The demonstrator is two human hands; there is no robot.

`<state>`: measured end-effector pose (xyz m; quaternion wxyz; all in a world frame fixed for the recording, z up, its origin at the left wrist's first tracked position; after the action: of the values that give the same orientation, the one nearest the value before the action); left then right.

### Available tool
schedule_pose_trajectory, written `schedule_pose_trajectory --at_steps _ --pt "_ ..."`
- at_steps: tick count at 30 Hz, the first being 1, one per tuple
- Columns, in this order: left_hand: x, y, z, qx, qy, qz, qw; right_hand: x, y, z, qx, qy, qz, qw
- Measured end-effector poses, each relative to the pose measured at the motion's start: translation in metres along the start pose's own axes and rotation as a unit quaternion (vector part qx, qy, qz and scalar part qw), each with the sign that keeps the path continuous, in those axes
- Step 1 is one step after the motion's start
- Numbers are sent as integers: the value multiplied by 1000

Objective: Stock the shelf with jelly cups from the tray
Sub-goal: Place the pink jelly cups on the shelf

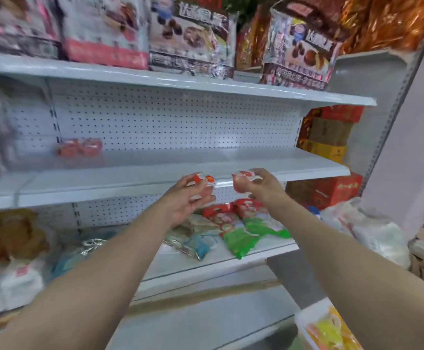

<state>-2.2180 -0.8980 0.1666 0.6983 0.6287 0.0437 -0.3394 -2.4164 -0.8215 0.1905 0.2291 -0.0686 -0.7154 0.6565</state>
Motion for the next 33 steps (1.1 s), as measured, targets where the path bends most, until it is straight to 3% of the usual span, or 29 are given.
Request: schedule_pose_trajectory --at_steps 7,15,25,33 --pt "137 115 39 -38 37 204 978 -177 -75 62 38 -81 13 996" --pt "287 192 82 -98 120 390 908 -355 -98 130 36 -129 2 991" --pt "363 183 146 -98 152 374 910 -443 -94 190 10 -70 -81 994" --pt "383 179 164 -91 146 347 922 -467 -96 214 -23 -65 -59 996"
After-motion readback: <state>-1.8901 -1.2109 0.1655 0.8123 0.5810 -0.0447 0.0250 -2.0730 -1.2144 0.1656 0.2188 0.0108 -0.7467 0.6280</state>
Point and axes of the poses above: each hand's wrist, its own z-axis towards the middle knuckle, its own x-axis out of the back of the hand, y = z × x, the point moved 1 cm from there along z, towards the middle knuckle, and after that the axes turned 15 degrees about -x, right-handed, at the moved point
